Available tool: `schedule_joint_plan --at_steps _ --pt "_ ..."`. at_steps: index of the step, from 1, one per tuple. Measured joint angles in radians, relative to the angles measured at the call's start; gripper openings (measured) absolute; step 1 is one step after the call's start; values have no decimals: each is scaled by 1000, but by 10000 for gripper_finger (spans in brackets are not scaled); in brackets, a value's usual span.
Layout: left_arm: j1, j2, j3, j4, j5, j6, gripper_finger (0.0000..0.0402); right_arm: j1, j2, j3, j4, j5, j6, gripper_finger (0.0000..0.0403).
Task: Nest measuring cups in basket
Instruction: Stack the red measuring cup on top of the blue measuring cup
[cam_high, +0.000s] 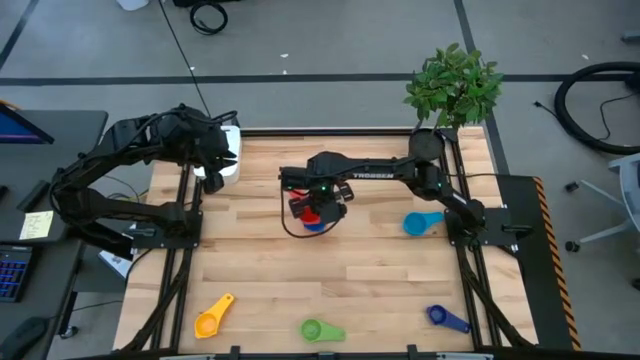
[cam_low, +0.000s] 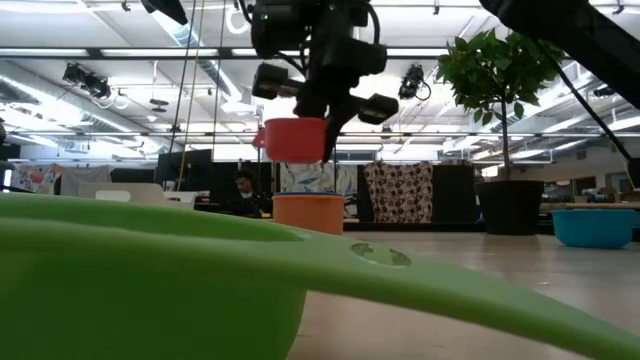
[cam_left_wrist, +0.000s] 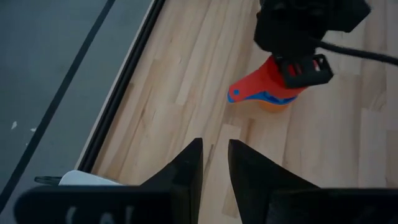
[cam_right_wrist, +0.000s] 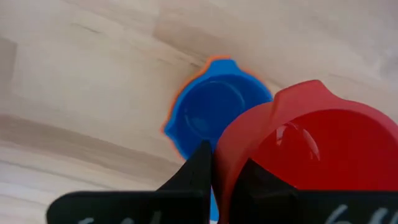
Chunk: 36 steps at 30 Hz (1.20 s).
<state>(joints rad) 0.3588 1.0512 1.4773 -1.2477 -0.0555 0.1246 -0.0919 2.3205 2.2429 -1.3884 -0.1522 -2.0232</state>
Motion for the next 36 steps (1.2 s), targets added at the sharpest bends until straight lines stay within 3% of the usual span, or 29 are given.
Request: schedule_joint_plan --at_steps 8,25,36 --pt "0 0 0 0 0 -1 82 -8 2 -10 -29 -81 -49 20" --pt "0 0 0 2 0 -9 82 -19 2 -163 124 -28 -67 20" --pt "0 0 0 2 0 -10 82 -22 -2 -195 114 -56 -63 20"
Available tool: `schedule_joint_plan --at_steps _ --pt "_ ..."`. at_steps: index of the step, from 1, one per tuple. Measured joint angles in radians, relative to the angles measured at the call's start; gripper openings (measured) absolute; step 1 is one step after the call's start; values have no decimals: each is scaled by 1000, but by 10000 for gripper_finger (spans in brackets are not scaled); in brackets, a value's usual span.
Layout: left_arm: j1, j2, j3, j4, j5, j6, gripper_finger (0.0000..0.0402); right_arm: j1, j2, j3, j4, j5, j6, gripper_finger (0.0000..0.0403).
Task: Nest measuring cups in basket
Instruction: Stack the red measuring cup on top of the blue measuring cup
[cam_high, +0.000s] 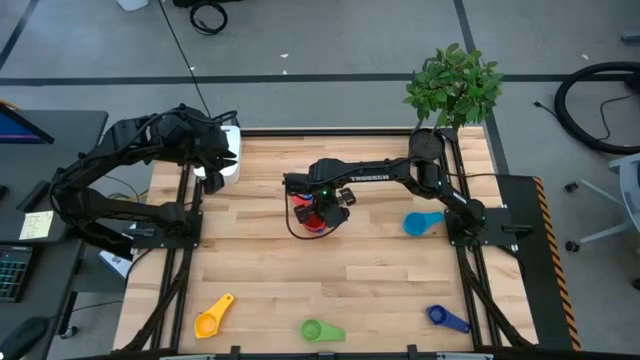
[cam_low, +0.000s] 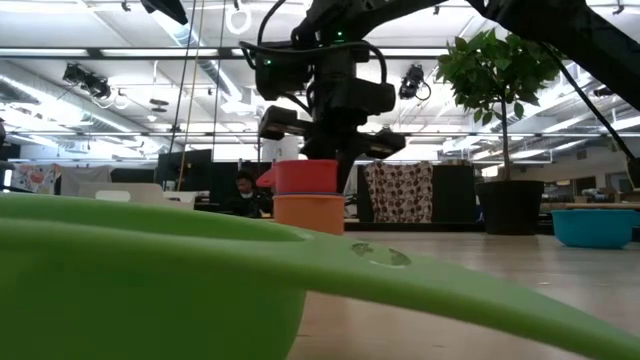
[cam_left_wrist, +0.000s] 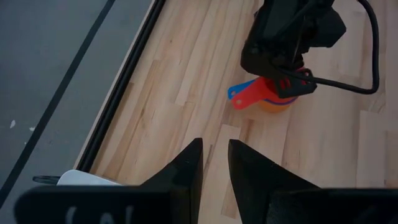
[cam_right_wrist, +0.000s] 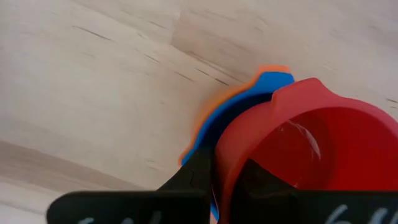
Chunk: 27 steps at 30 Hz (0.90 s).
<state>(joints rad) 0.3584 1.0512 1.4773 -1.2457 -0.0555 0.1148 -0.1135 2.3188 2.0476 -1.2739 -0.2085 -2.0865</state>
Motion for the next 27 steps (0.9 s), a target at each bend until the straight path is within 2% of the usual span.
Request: schedule_joint_plan --at_steps 4,10,27 --pt "0 0 0 0 0 0 82 0 0 -1 -6 -12 32 23" --pt "0 0 0 0 0 0 82 -1 2 -2 -16 -28 118 48" --pt "0 0 0 0 0 1 82 -1 2 -2 -31 -32 129 47"
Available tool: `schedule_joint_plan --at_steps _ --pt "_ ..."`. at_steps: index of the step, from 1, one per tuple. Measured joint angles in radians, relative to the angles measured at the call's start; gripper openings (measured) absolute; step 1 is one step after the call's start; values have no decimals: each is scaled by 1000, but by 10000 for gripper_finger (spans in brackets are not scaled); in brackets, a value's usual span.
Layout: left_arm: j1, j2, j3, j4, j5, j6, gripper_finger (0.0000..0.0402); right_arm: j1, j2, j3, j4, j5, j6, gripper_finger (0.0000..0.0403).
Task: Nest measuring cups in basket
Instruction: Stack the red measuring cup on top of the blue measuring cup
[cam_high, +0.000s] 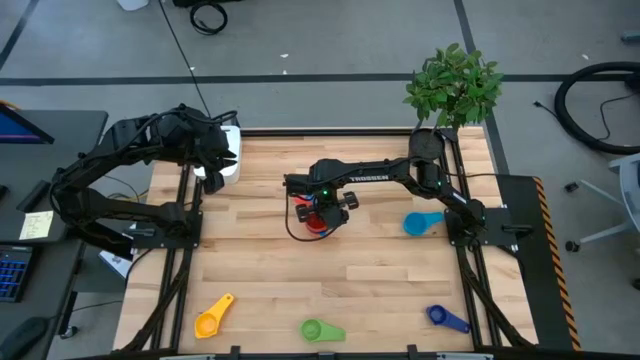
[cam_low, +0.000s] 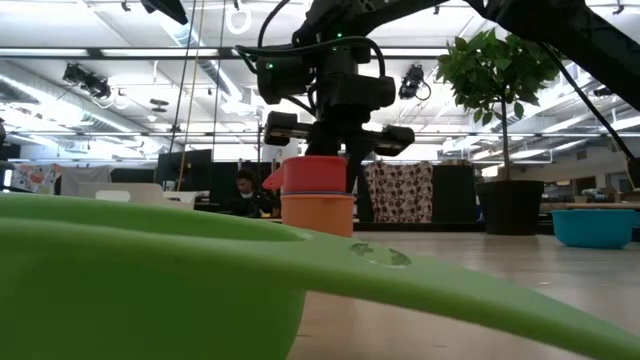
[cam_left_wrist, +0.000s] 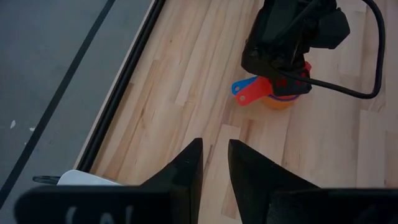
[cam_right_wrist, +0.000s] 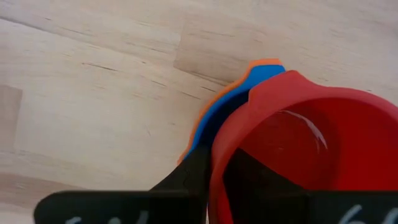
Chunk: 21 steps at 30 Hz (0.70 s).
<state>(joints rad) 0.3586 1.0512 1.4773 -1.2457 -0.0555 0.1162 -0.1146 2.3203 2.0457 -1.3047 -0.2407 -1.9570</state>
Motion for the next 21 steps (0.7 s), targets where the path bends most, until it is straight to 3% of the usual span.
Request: schedule_joint_plan --at_steps 6,15,21 --pt "0 0 0 0 0 0 82 0 -2 0 70 5 87 47" --pt "0 0 0 0 0 1 82 -2 -3 0 77 7 63 18" --pt "0 0 0 0 0 1 82 -4 -3 0 81 3 120 65"
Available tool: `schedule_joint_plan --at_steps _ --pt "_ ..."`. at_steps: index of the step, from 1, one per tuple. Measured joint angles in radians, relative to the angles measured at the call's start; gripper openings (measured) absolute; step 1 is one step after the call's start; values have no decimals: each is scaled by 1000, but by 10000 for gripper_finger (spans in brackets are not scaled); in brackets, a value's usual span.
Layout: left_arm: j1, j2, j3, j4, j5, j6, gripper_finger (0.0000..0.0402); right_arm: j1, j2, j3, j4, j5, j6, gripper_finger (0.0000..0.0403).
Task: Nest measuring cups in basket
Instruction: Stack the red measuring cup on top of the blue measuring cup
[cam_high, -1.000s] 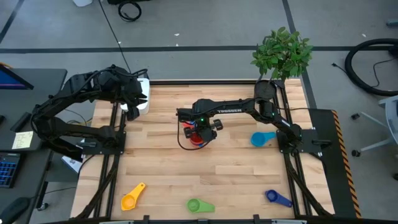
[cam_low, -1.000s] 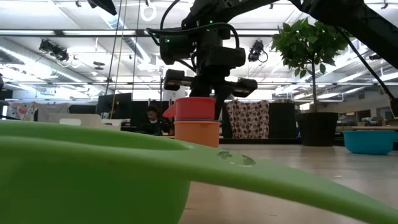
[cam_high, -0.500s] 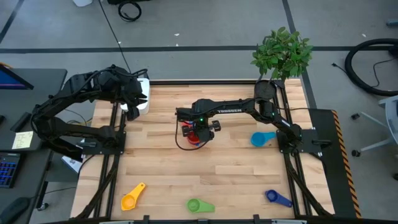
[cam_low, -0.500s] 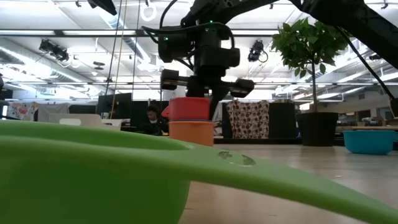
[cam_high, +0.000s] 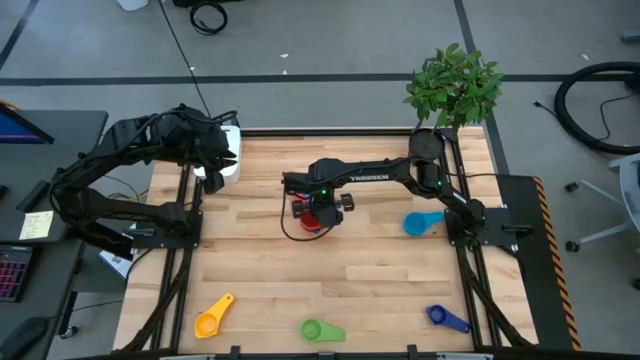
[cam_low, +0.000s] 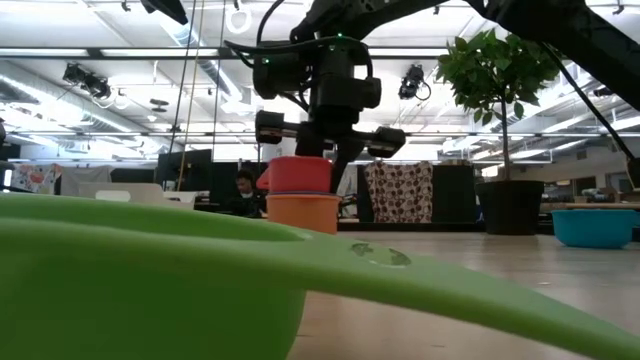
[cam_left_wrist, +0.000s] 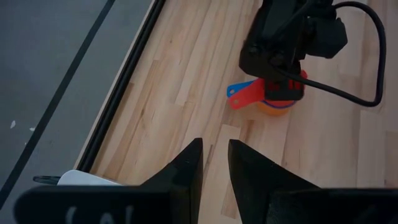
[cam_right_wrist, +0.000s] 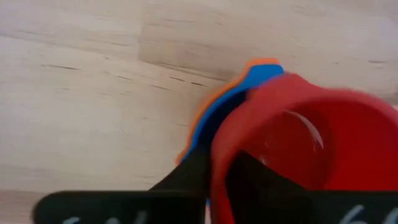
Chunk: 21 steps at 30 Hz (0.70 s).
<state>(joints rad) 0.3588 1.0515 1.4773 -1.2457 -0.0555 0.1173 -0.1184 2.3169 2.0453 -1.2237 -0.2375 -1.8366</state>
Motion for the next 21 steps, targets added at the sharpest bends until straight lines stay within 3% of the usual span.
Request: schedule_joint_plan --at_steps 8,21 --pt "0 0 0 0 0 9 82 0 -2 0 -1 11 19 115" --pt "0 0 0 0 0 10 82 -1 -5 97 -76 3 12 109"
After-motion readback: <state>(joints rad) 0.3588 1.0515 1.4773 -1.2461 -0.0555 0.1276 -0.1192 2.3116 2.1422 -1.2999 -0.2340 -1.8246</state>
